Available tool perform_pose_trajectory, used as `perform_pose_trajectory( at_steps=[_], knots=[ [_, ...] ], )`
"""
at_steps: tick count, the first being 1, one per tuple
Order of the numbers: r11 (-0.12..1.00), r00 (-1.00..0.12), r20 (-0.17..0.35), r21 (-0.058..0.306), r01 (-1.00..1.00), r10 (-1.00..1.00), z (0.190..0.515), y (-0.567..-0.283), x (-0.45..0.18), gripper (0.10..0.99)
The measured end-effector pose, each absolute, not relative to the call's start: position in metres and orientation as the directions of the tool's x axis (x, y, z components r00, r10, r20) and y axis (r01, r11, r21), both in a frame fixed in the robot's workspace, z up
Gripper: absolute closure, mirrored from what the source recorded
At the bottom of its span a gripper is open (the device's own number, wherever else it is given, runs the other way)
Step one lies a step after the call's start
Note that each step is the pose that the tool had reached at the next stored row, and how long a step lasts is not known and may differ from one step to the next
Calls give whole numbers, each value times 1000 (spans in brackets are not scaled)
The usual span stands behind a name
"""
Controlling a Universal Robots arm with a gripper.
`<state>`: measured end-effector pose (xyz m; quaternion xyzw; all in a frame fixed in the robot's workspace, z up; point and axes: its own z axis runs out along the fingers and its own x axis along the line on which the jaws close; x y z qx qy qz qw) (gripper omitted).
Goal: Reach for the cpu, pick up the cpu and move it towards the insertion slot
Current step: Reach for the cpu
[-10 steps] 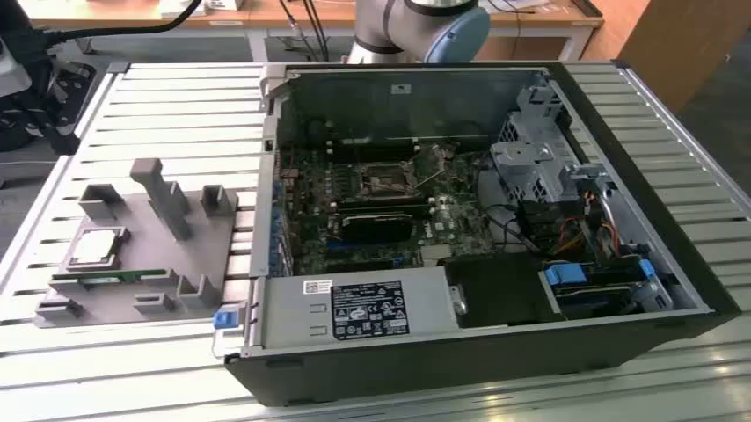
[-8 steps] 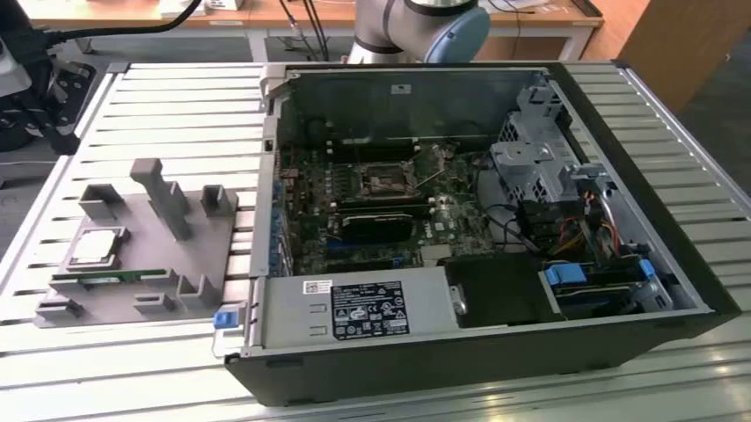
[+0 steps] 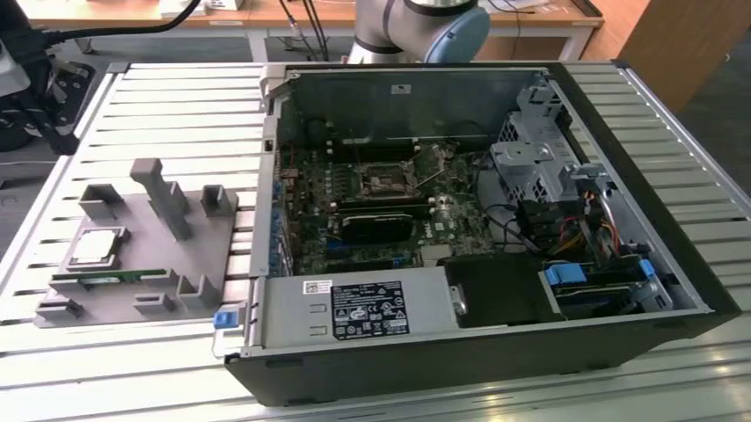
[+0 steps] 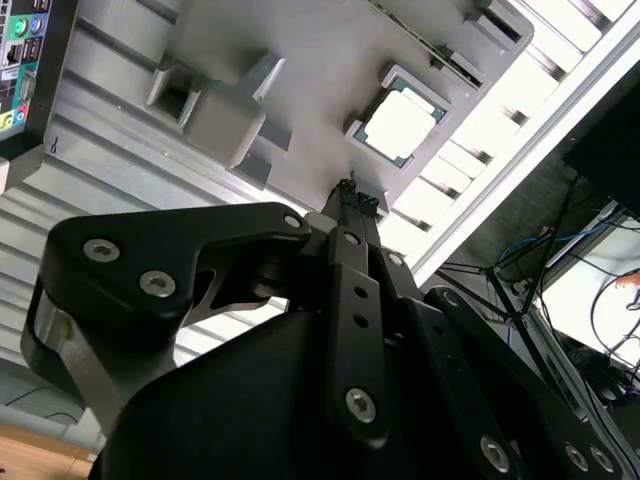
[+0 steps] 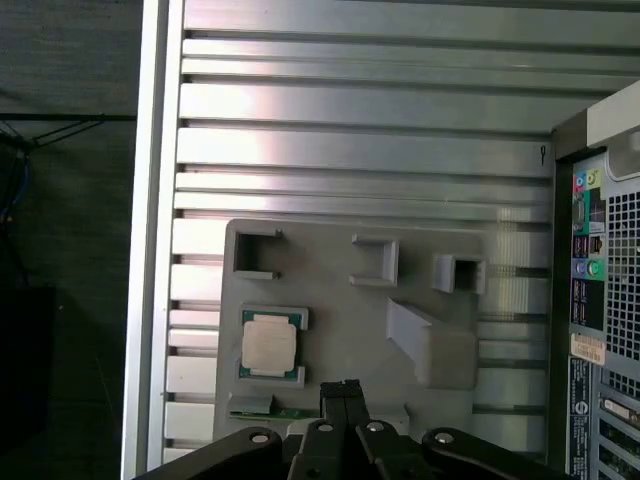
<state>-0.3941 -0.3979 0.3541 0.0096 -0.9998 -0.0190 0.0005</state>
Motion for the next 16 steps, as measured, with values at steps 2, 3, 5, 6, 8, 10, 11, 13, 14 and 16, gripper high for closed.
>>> perform_pose_trajectory(
  at_steps=[2,3,5,6,8,10,11,13,14,16],
  knots=[
    [999,-1000,1,38,-19,-19,354,-398,-396,980],
    [999,-1000,0,38,-19,-19,354,-398,-398,980],
    [999,-1000,0,38,-19,-19,353,-398,-404,980],
    [999,-1000,0,38,-19,-19,353,-399,-407,980],
    [999,-1000,1,38,-19,-19,352,-401,-413,980],
    [999,-1000,0,38,-19,-19,351,-404,-418,980],
    [999,-1000,1,38,-19,-19,350,-406,-420,980],
    [999,-1000,0,38,-19,-19,347,-407,-421,980],
    [999,-1000,0,38,-19,-19,345,-408,-421,980],
    [999,-1000,0,38,-20,-20,342,-409,-422,973]
  ],
)
